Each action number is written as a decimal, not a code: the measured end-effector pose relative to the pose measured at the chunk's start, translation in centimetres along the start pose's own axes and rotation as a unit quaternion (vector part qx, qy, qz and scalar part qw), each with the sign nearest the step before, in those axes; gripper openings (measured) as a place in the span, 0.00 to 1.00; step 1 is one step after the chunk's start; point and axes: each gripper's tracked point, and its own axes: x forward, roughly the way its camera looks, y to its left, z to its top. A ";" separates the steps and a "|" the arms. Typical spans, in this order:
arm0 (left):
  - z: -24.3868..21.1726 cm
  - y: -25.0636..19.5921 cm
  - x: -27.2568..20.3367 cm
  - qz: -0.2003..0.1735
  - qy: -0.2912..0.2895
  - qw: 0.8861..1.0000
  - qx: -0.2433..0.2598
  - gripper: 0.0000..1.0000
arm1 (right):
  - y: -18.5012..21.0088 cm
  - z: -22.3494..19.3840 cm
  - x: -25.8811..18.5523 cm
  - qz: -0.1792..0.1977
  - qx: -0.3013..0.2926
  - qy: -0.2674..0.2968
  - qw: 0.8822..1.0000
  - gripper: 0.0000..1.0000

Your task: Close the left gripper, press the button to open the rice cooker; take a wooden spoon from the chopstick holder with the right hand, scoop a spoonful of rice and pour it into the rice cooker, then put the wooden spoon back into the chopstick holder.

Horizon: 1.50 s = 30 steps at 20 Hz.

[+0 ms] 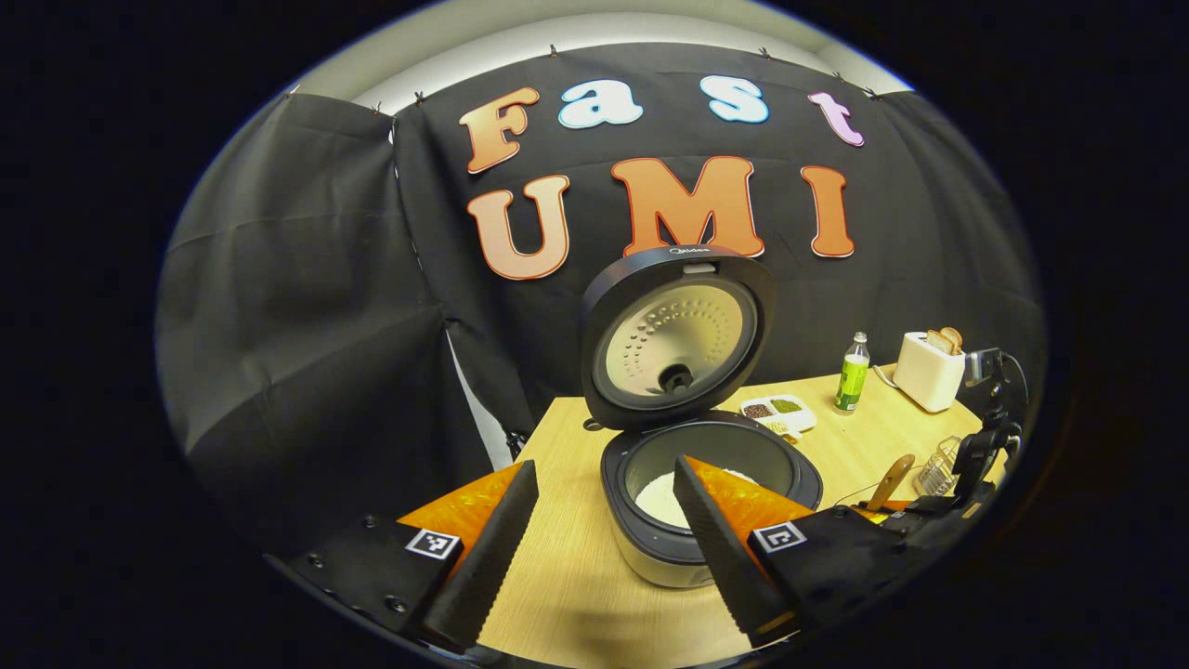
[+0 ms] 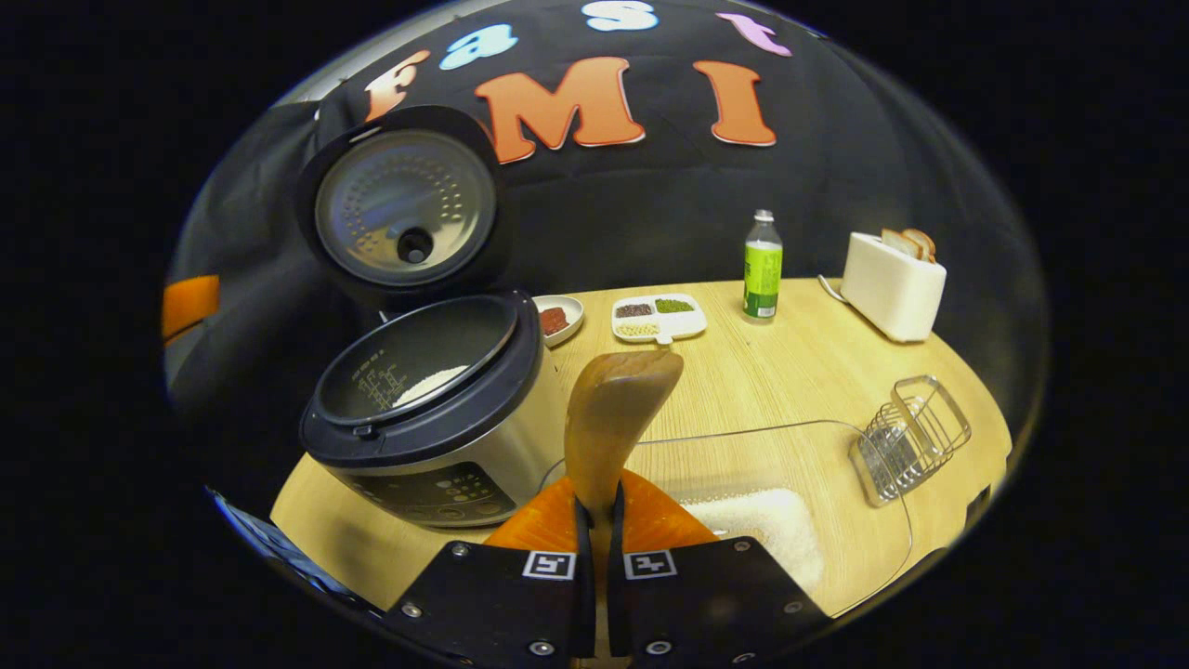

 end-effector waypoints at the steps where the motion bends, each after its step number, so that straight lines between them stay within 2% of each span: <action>1: 0.0 0.0 0.0 0.000 0.000 1.000 0.000 0.99 | -0.5 -0.1 0.2 0.000 0.028 0.010 1.000 0.05; 5: 0.4 -0.2 0.1 -0.002 -0.002 1.000 0.004 0.99 | -2.2 -0.6 0.8 0.010 0.136 0.046 0.990 0.05; 12: 0.3 -0.5 -0.1 -0.005 0.004 1.000 0.011 0.99 | -2.8 -1.0 1.3 0.054 0.199 0.085 0.975 0.05; 17: 0.9 -1.6 -0.3 -0.008 0.001 1.000 0.015 0.99 | -3.4 0.1 0.8 0.099 0.260 0.097 0.956 0.05; 25: 1.8 -3.6 -0.4 -0.008 -0.007 1.000 -0.009 0.99 | -7.7 2.5 -1.3 0.152 0.385 0.096 0.905 0.05; 30: 2.4 -4.8 -0.2 -0.001 -0.016 1.000 -0.018 0.99 | -9.6 7.3 -2.4 0.197 0.476 0.072 0.854 0.05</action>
